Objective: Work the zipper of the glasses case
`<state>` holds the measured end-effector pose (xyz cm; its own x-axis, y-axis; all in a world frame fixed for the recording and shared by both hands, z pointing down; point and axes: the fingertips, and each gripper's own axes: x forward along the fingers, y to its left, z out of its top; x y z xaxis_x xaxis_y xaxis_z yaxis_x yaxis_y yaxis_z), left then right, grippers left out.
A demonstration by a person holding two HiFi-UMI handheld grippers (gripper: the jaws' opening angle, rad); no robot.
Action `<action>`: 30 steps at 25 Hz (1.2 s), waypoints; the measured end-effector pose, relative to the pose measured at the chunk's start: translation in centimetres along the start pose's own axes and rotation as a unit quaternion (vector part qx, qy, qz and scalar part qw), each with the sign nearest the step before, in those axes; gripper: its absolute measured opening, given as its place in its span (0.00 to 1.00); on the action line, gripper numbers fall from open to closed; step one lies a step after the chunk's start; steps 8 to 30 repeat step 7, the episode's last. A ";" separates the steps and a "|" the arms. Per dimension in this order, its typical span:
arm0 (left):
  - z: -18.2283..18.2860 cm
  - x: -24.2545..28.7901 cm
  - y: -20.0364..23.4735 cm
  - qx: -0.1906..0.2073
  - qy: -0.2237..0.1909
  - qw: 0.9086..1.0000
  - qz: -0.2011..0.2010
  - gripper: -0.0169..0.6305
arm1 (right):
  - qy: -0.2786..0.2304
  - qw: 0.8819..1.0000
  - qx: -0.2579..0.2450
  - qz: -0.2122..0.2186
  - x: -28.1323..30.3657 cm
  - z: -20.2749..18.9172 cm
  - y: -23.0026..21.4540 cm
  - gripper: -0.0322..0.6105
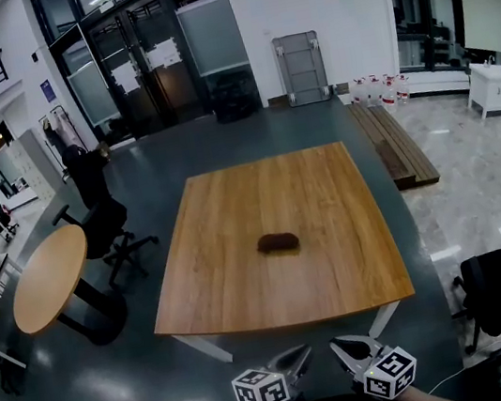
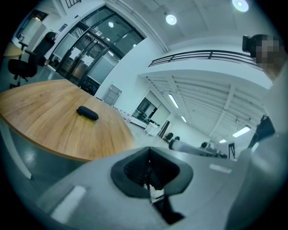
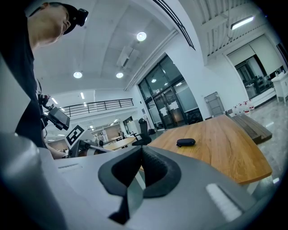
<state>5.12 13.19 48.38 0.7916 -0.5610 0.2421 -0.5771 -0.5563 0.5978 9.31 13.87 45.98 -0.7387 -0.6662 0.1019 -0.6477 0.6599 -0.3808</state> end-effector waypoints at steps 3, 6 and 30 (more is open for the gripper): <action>-0.1 0.0 -0.1 0.000 0.001 1.000 0.000 0.03 | 0.001 1.000 0.000 0.001 0.0 -0.1 0.1 0.06; 0.0 -0.2 -0.2 0.000 0.001 1.000 0.000 0.03 | 0.001 1.000 -0.001 0.001 0.0 0.1 0.3 0.06; 0.1 -0.3 -0.2 0.000 0.001 1.000 0.000 0.03 | 0.001 1.000 -0.001 0.001 0.0 0.2 0.4 0.06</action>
